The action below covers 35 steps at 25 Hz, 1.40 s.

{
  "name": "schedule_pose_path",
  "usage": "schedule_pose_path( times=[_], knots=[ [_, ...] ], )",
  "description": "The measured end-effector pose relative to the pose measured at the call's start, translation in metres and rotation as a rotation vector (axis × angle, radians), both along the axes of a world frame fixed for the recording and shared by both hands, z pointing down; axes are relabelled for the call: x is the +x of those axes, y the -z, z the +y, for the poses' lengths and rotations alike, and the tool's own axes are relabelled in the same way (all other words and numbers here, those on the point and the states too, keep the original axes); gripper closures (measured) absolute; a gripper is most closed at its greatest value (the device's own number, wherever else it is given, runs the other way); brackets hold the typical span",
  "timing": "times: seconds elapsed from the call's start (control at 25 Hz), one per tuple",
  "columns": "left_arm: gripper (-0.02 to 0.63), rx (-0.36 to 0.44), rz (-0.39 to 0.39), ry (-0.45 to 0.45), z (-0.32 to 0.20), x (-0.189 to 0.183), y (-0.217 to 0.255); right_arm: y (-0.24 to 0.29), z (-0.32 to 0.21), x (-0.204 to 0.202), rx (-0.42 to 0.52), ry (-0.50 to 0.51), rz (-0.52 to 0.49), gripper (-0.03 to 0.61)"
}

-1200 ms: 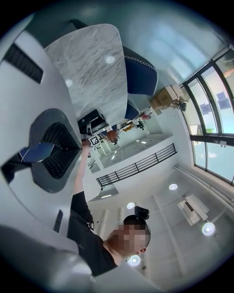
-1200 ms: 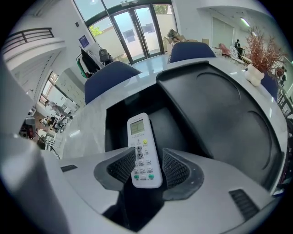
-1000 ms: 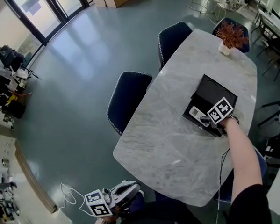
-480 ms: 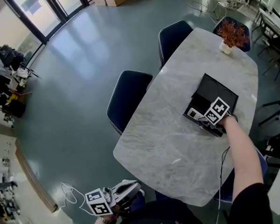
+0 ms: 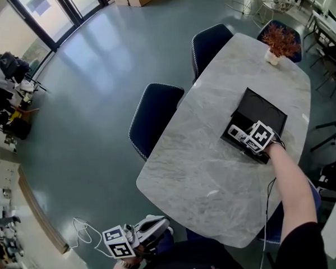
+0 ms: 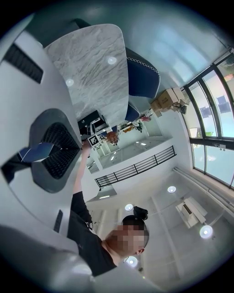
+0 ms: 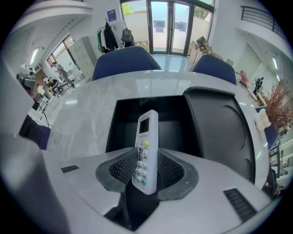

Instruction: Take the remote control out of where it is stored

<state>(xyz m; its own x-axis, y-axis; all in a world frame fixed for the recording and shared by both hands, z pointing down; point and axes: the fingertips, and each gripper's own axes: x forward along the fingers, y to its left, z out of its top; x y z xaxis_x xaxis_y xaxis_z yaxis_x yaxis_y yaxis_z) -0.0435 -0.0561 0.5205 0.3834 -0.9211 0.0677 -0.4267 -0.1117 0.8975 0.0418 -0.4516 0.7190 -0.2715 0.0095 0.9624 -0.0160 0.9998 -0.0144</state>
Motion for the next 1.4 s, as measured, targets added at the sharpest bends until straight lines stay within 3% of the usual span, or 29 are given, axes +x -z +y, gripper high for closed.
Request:
schedule_pose_path(
  times=[0.12, 0.28, 0.56, 0.76, 0.92, 1.12, 1.4],
  knots=[
    [0.607, 0.001, 0.000, -0.002, 0.000, 0.001, -0.001, 0.000, -0.002, 0.001, 0.090, 0.042, 0.021, 0.433],
    [0.607, 0.001, 0.001, 0.001, 0.002, 0.000, -0.001, -0.003, 0.005, 0.003, 0.137, 0.125, 0.046, 0.433],
    [0.607, 0.005, 0.002, 0.004, 0.002, 0.003, 0.000, -0.007, 0.013, -0.004, 0.086, 0.193, 0.053, 0.433],
    [0.607, 0.002, 0.002, 0.013, 0.003, 0.005, 0.002, -0.019, 0.014, 0.015, 0.088, 0.250, 0.170, 0.433],
    [0.607, -0.003, -0.001, 0.025, 0.006, 0.001, 0.002, -0.022, 0.008, 0.025, 0.089, 0.205, 0.200, 0.454],
    [0.607, 0.002, -0.006, 0.012, 0.006, 0.000, 0.002, -0.022, 0.011, 0.014, 0.080, 0.177, 0.130, 0.462],
    [0.607, 0.004, -0.007, -0.021, 0.006, -0.002, 0.002, -0.001, 0.001, 0.011, 0.074, 0.026, 0.026, 0.463]
  ],
)
